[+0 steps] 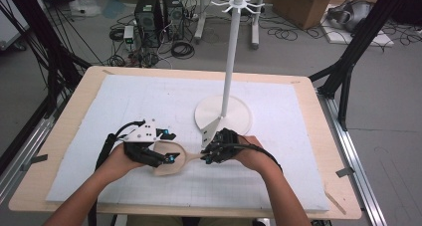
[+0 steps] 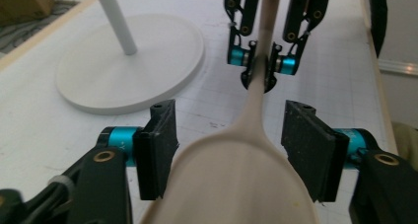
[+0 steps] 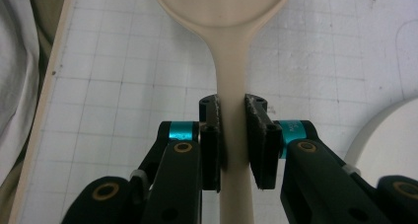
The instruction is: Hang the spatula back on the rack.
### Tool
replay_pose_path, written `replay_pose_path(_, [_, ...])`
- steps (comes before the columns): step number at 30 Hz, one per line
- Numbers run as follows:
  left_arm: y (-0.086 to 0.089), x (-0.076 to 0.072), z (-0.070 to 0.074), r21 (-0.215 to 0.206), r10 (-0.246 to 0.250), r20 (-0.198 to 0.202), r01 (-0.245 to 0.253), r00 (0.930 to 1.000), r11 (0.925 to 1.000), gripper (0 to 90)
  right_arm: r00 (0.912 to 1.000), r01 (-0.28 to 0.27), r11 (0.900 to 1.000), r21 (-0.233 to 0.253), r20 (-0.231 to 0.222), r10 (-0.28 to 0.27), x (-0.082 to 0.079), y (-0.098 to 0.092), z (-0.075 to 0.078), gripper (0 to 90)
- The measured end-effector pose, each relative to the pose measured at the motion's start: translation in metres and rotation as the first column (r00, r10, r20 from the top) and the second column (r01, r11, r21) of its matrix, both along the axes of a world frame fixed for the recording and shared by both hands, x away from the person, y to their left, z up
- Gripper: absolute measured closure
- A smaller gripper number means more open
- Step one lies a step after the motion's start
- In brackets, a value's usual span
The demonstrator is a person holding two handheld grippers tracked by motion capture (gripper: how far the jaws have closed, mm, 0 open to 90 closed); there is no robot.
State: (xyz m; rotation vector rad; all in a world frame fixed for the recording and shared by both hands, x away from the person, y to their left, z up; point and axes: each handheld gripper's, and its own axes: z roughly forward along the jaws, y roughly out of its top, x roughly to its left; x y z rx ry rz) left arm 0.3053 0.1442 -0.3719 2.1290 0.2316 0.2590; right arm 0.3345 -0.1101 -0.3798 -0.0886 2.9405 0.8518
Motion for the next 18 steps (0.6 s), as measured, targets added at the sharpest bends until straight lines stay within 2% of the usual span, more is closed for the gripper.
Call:
replay_pose_path(1, [-0.002, 0.000, 0.000, 0.009, -0.005, -0.003, 0.005, 1.0000, 0.9999, 39.8, 1.0000, -0.003, 1.000, -0.002, -0.005, 0.003, 0.000, 0.002, 0.001, 77.8])
replay_pose_path(2, [-0.008, 0.001, 0.001, 0.037, -0.017, -0.002, 0.017, 0.9999, 0.9992, 40.0, 1.0000, -0.005, 1.000, 0.001, -0.001, 0.005, -0.001, 0.004, 0.003, 77.9])
replay_pose_path(3, [-0.008, 0.001, 0.001, 0.037, -0.017, -0.002, 0.017, 0.9999, 0.9992, 39.9, 1.0000, -0.010, 1.000, 0.001, 0.002, 0.010, -0.001, 0.005, 0.004, 77.9])
replay_pose_path(4, [-0.012, 0.002, 0.002, 0.066, -0.025, -0.001, 0.025, 0.9997, 0.9975, 39.9, 0.9999, -0.010, 1.000, 0.002, 0.003, 0.010, -0.001, 0.006, 0.005, 77.9])
replay_pose_path(13, [-0.023, 0.003, -0.001, 0.101, -0.037, -0.022, 0.039, 0.9991, 0.9941, 41.4, 0.9999, -0.013, 1.000, 0.004, 0.000, 0.013, -0.001, 0.010, 0.005, 77.9])
replay_pose_path(15, [-0.027, 0.004, -0.003, 0.131, -0.046, -0.024, 0.048, 0.9987, 0.9902, 43.6, 0.9999, -0.013, 1.000, 0.005, 0.002, 0.013, -0.001, 0.010, 0.006, 77.9])
replay_pose_path(18, [-0.030, 0.004, -0.005, 0.149, -0.053, -0.028, 0.056, 0.9982, 0.9873, 45.8, 0.9998, -0.018, 1.000, 0.007, 0.002, 0.018, -0.002, 0.011, 0.007, 77.9])
